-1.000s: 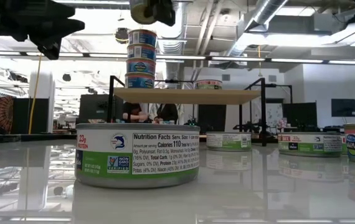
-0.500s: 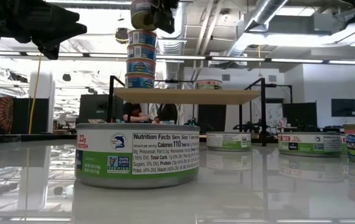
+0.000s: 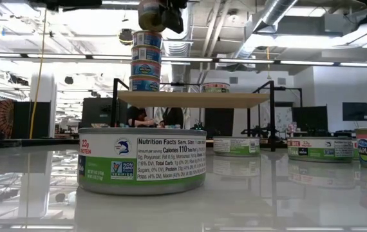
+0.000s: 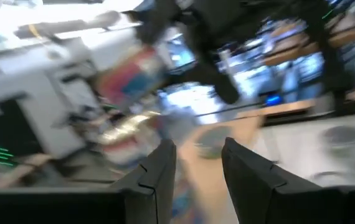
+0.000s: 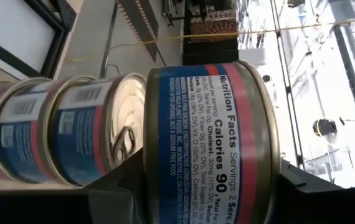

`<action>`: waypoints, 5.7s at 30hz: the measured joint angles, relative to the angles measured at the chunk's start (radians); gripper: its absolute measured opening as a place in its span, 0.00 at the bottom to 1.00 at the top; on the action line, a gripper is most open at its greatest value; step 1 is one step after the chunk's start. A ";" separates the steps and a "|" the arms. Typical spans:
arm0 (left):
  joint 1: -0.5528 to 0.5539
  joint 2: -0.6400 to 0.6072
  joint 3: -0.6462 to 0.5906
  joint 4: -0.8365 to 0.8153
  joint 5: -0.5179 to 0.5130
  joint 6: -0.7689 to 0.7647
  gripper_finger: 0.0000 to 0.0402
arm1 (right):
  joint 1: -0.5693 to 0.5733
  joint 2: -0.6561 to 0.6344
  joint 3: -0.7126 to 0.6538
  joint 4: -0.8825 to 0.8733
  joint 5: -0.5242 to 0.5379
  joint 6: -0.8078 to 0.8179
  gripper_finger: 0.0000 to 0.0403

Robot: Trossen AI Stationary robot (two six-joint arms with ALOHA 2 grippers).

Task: Stack canned seafood by type on shelf
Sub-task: Stack the blue tuna can on top of the other blue tuna can on the shelf

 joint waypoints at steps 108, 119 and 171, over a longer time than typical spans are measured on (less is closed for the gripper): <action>0.560 0.452 0.399 -0.135 0.204 0.829 0.51 | -0.018 -0.116 0.002 -0.204 -0.199 0.248 0.94; 0.537 0.451 0.399 -0.154 0.208 0.822 0.51 | -0.072 -0.095 0.000 -0.161 -0.332 0.324 0.94; 0.493 0.452 0.474 -0.282 0.217 0.763 0.68 | -0.109 -0.078 0.002 -0.040 -0.605 0.572 0.94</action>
